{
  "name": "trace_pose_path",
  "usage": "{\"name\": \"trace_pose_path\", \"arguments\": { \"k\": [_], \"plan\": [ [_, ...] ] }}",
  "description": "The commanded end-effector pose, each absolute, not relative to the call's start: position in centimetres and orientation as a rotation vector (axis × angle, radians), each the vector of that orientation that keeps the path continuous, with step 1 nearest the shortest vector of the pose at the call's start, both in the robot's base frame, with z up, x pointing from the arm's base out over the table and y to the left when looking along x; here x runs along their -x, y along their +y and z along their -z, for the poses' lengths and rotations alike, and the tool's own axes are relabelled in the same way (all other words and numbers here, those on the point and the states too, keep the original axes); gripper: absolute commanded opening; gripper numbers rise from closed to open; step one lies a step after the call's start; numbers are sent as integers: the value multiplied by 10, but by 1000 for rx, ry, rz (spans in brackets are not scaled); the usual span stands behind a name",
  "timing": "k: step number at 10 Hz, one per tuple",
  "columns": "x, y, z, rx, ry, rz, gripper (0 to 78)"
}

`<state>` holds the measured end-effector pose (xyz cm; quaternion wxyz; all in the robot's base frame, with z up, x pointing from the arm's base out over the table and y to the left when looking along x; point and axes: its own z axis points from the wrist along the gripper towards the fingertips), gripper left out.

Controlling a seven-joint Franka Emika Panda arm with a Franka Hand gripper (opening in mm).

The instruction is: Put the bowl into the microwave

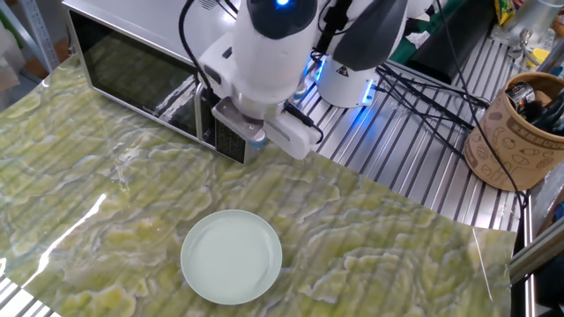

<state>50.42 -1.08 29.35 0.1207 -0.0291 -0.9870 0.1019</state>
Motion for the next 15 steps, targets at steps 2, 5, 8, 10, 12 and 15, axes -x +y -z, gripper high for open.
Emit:
{"name": "trace_pose_path", "arguments": {
  "k": [2,5,8,10,12,15],
  "plan": [
    [-545,-38,-288,4,-2778,-280,0],
    [-548,-63,-268,-16,-2760,-285,0],
    [-544,-64,-260,-76,-2742,-397,0],
    [-542,-70,-255,-105,-2702,-401,0],
    [-540,-76,-249,-89,-2701,-405,0],
    [-538,-85,-244,-87,-2672,-491,0]
  ]
}}
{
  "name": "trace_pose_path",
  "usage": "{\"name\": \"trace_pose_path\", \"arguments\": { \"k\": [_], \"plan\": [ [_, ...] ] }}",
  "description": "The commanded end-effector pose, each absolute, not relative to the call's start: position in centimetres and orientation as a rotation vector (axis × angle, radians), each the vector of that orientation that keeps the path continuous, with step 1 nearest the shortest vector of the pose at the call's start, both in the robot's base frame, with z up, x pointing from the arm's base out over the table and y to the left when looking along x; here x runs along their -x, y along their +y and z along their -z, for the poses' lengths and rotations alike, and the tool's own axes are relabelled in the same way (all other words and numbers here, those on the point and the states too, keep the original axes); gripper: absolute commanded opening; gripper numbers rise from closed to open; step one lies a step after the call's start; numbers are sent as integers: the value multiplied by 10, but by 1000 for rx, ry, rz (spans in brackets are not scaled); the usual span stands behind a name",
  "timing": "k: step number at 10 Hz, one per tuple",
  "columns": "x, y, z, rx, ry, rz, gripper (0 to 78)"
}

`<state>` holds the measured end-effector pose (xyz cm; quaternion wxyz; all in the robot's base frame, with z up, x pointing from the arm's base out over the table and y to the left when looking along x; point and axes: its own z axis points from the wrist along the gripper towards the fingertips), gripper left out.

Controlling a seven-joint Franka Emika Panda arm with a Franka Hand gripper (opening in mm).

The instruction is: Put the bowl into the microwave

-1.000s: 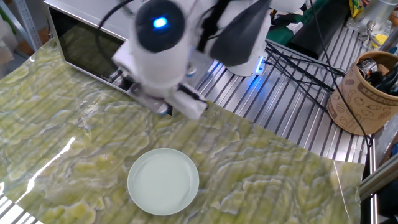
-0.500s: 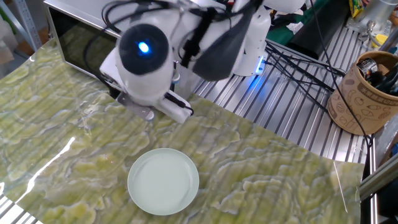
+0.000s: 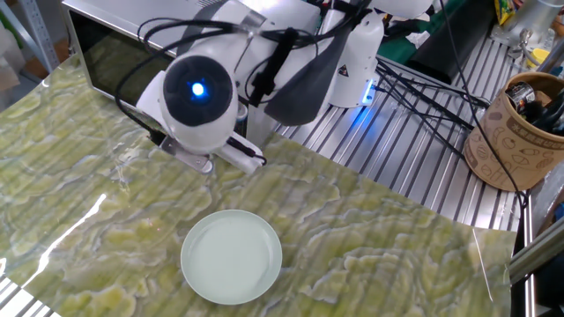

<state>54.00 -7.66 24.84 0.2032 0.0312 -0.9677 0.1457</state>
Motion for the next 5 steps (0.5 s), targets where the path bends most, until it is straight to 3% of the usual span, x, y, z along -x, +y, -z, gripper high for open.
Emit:
{"name": "trace_pose_path", "arguments": {
  "k": [1,5],
  "plan": [
    [-538,-88,-242,-81,-2649,-515,0],
    [-535,-101,-234,-116,-2629,-500,0]
  ]
}}
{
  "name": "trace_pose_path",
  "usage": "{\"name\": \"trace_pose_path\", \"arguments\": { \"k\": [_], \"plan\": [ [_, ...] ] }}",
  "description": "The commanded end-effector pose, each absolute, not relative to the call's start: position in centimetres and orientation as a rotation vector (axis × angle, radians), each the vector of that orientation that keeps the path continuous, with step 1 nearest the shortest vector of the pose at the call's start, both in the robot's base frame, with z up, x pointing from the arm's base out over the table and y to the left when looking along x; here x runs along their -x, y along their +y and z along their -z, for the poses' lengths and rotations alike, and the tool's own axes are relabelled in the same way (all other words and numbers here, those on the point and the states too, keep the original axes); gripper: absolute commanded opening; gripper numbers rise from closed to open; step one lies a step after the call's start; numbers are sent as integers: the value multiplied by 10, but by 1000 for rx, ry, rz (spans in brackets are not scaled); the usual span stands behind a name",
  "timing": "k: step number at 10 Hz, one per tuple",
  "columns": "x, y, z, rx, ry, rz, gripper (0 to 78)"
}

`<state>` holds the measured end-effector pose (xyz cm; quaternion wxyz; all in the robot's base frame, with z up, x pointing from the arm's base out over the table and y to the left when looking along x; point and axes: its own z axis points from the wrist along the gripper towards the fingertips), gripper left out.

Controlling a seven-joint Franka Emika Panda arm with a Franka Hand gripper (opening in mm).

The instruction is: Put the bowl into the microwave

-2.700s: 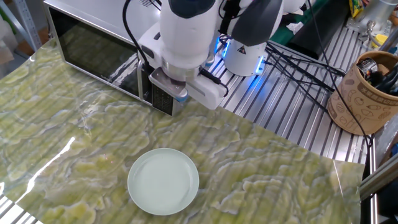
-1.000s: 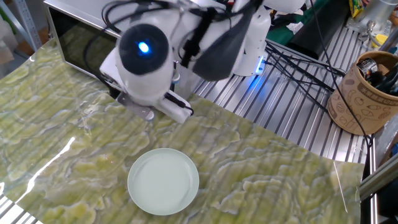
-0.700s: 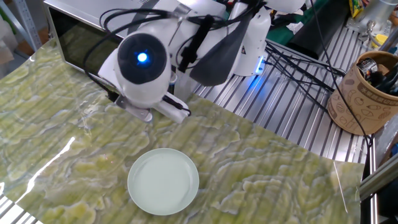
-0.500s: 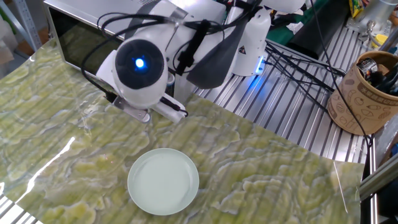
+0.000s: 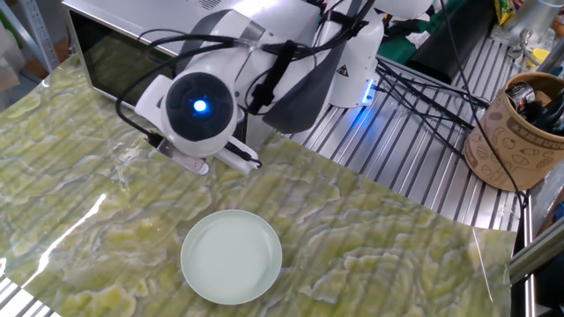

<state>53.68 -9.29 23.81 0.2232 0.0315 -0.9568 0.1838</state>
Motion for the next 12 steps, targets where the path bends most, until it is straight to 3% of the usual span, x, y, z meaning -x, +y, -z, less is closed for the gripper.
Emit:
{"name": "trace_pose_path", "arguments": {
  "k": [1,4,12],
  "plan": [
    [-533,-101,-233,-113,-2623,-499,0],
    [-532,-107,-232,-84,-2620,-359,0],
    [-531,-119,-229,-53,-2604,-296,0]
  ]
}}
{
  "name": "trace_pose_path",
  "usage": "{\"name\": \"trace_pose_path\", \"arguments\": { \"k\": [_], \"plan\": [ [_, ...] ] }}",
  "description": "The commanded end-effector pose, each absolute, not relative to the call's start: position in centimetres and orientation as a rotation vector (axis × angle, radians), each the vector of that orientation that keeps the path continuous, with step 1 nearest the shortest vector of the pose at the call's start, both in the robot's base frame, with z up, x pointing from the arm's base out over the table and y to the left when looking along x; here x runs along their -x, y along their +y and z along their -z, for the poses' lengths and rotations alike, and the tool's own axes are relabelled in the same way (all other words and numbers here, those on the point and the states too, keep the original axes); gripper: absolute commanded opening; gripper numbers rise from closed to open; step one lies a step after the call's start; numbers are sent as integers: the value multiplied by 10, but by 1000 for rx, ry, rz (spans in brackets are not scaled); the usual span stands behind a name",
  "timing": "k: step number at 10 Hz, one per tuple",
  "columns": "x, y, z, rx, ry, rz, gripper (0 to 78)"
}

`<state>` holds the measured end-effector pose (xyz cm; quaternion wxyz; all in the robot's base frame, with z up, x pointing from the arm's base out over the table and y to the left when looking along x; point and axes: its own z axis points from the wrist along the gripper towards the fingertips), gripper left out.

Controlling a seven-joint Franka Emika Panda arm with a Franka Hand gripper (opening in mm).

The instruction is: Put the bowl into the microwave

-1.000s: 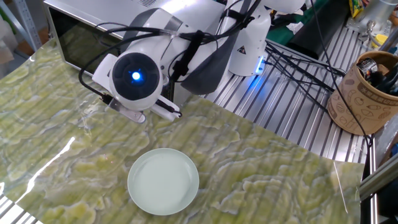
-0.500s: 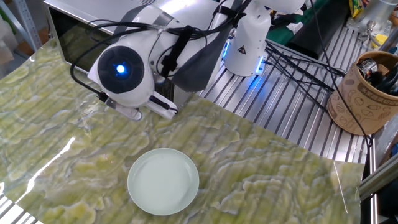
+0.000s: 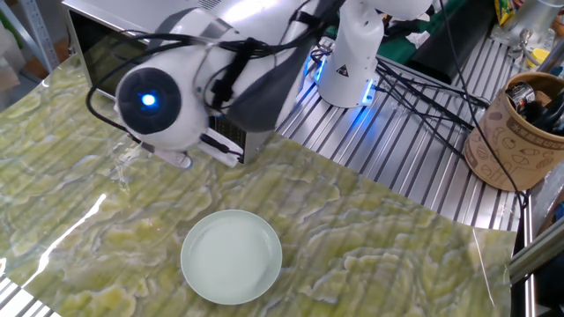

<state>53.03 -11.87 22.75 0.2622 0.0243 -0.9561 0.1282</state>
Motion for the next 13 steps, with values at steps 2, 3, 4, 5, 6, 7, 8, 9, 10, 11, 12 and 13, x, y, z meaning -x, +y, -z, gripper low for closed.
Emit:
{"name": "trace_pose_path", "arguments": {
  "k": [2,3,4,5,6,7,8,9,10,11,12,13],
  "plan": [
    [-531,-119,-229,28,-2603,-245,0],
    [-531,-119,-229,96,-2595,-251,0],
    [-531,-119,-229,143,-2590,-241,0],
    [-531,-119,-229,146,-2589,-241,0],
    [-531,-119,-229,177,-2573,-258,0],
    [-531,-119,-229,171,-2557,-270,0],
    [-527,-120,-229,169,-2556,-276,0],
    [-521,-122,-228,172,-2554,-292,0],
    [-521,-122,-228,172,-2554,-294,0],
    [-510,-128,-229,140,-2546,-309,0],
    [-504,-139,-229,113,-2549,-285,0],
    [-503,-143,-230,110,-2549,-283,0]
  ]
}}
